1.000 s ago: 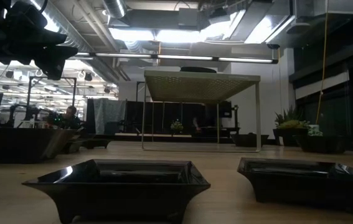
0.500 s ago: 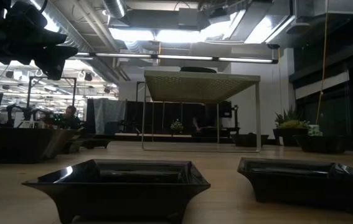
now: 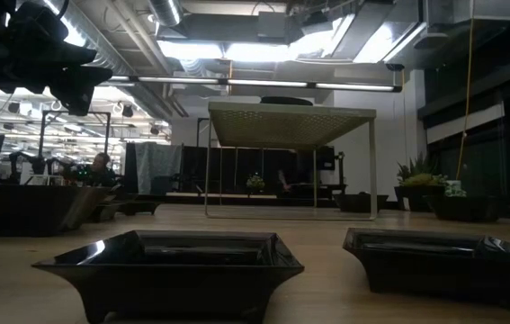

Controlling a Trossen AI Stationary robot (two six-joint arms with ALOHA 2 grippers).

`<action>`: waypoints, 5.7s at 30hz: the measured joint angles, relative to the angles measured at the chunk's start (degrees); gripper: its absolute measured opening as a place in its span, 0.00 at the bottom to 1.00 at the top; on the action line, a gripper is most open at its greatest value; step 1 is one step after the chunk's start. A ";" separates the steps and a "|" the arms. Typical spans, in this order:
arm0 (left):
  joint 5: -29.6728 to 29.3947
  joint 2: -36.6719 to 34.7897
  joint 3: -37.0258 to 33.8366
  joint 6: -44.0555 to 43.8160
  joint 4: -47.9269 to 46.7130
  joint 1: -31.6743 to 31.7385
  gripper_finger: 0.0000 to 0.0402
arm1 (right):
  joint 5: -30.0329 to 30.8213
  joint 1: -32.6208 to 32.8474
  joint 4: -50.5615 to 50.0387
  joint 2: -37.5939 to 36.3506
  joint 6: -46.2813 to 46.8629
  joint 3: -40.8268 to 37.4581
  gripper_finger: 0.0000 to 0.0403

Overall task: Pick & Place Mini shaped plates
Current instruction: Stack the black distorted square plate on top of the black distorted square plate on the shelf

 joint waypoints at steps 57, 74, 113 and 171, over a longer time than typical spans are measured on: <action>0.00 0.00 -0.01 0.00 0.00 -0.02 0.38 | 17.97 0.33 -15.51 4.26 -7.36 16.02 0.01; 0.02 0.00 0.01 0.00 -0.02 0.00 0.38 | 37.62 -9.56 -23.92 4.24 -36.50 33.96 0.01; 0.01 0.01 -0.01 0.00 0.00 0.00 0.38 | 33.58 -53.66 10.00 4.22 -127.99 37.33 0.01; 0.01 0.02 0.00 0.00 0.00 0.00 0.38 | 1.49 -77.39 10.78 4.50 -163.10 32.70 0.02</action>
